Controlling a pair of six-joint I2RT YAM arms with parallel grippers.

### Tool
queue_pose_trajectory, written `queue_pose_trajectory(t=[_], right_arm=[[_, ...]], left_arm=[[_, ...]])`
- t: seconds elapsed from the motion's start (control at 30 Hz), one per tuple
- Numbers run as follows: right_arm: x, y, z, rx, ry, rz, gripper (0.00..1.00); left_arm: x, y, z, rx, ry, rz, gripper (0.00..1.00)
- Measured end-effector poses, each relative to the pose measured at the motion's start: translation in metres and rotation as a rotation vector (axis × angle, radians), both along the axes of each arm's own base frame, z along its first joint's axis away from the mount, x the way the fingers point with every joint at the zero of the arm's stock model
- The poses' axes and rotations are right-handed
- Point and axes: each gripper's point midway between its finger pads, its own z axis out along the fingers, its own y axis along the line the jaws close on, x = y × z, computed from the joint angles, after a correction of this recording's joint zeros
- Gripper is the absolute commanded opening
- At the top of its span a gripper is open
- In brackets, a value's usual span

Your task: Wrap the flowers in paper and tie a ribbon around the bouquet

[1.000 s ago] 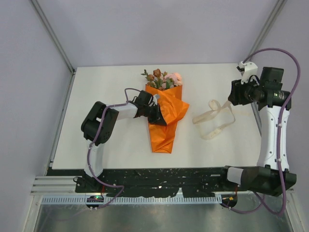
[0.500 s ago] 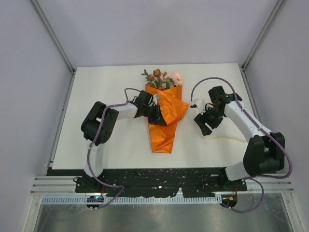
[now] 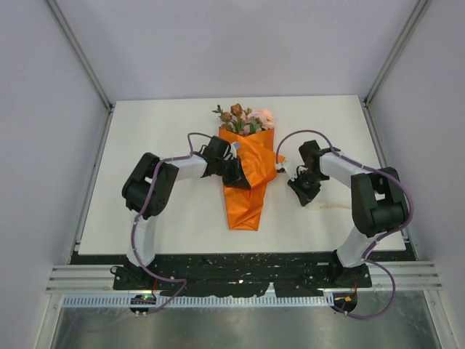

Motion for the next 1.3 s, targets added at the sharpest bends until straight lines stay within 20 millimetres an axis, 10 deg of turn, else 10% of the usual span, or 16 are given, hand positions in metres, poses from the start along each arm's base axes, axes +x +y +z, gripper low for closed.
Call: queue_pose_trajectory(t=[0.17, 0.27, 0.47, 0.93, 1.3], right_arm=[[-0.014, 0.045, 0.017, 0.213, 0.055, 0.028, 0.05], [-0.032, 0.090, 0.050, 0.386, 0.080, 0.093, 0.45], [-0.050, 0.122, 0.092, 0.543, 0.157, 0.134, 0.72], [0.060, 0.121, 0.079, 0.726, 0.189, -0.575, 0.78], [0.077, 0.133, 0.026, 0.780, 0.321, -0.862, 0.59]], left_arm=[[0.000, 0.000, 0.000, 0.000, 0.000, 0.000, 0.00], [0.000, 0.000, 0.000, 0.000, 0.000, 0.000, 0.00], [0.000, 0.000, 0.000, 0.002, 0.002, 0.000, 0.00], [0.000, 0.000, 0.000, 0.003, 0.002, 0.001, 0.00], [0.000, 0.000, 0.000, 0.003, 0.002, 0.001, 0.00]])
